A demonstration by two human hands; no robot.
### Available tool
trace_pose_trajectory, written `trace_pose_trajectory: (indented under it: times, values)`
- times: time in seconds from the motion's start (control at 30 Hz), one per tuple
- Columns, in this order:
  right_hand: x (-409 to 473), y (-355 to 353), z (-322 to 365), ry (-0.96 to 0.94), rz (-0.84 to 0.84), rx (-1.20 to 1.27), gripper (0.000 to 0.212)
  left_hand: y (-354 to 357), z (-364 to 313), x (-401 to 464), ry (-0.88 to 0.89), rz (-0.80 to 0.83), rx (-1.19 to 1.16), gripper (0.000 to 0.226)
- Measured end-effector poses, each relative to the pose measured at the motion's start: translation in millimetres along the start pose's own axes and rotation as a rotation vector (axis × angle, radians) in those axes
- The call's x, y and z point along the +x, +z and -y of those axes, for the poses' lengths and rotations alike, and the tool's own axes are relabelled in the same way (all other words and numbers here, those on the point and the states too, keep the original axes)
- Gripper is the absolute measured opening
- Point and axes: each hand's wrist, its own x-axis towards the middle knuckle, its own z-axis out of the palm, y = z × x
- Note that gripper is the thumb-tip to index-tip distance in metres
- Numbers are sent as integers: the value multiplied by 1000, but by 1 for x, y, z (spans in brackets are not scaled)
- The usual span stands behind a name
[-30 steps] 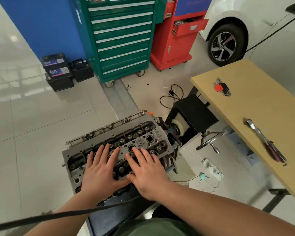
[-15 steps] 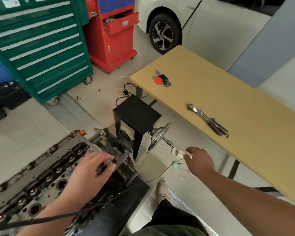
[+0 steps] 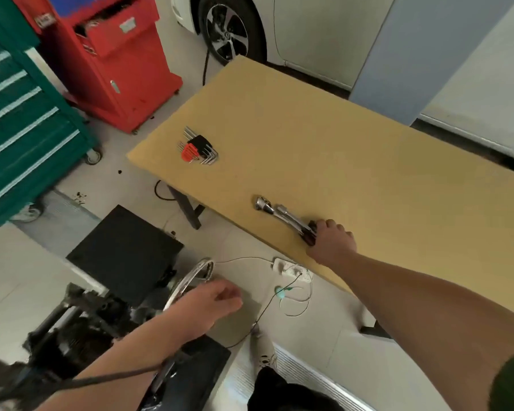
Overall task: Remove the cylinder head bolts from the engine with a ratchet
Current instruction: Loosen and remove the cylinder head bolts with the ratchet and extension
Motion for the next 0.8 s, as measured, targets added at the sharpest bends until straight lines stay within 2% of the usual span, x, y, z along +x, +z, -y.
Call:
trace_pose_trajectory:
  times: [0.13,0.37,0.57,0.63,0.8]
  values:
    - [25,8,5,-59,-1,-26,57,17,-24,21,-41,65,-40,23]
    - [46,3,15,-13,-11,11,51,26,-58,30,-78,113,-6,20]
    - [64,-9,1,-70,40,100,10,29,-73,37,-93,91,-103,18]
    - [70,-17,-6,-121,73,91,5,30,-73,38,-111,76,-150,18]
    - [81,-26,-27,-127,103,98,22,30,-72,40,-140,46,-225,19]
